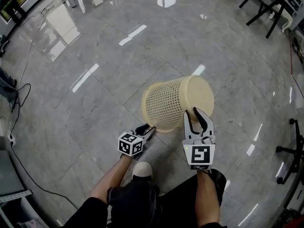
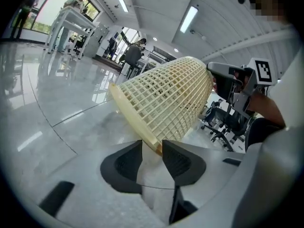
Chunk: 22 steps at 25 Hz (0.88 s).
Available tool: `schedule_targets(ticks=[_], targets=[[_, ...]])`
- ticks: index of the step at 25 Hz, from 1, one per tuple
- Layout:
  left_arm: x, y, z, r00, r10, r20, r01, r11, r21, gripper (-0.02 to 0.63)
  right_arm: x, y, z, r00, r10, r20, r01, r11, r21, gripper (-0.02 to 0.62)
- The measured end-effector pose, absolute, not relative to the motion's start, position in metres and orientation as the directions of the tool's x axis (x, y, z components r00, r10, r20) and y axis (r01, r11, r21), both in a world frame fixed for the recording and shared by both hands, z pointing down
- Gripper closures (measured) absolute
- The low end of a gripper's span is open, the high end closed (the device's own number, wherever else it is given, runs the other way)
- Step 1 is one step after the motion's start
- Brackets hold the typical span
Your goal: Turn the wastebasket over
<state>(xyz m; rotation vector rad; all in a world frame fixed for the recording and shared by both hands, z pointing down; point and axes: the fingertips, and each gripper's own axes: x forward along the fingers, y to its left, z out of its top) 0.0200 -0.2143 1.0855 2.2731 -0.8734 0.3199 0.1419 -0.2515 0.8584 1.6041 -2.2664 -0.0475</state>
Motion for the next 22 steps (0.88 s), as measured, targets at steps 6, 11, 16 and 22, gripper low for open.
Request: schedule_targets(ticks=[6,11,16,22], targets=[[-0.016,-0.211,1.084,0.695,-0.565,0.445,-0.719,-0.529,0.450,0.472,0.133,-0.251,0.861,-0.318,-0.904,0.285,-0.881,0.393,0.263,0.490],[-0.010,-0.226,1.048,0.674,-0.614,0.411,-0.729,-0.641,0.240,0.497,0.114,-0.246,0.869,-0.351,-0.882,0.314,-0.825,0.450,0.343,0.489],[0.009,-0.231,1.035,0.705,-0.596,0.386,-0.701,-0.670,0.246,0.502,0.097,-0.243,0.891,-0.371,-0.843,0.389,-0.778,0.511,0.366,0.490],[0.017,-0.222,1.037,0.721,-0.576,0.385,-0.684,-0.678,0.267,0.502,0.094,-0.243,0.920,-0.387,-0.784,0.485,-0.779,0.560,0.283,0.488]])
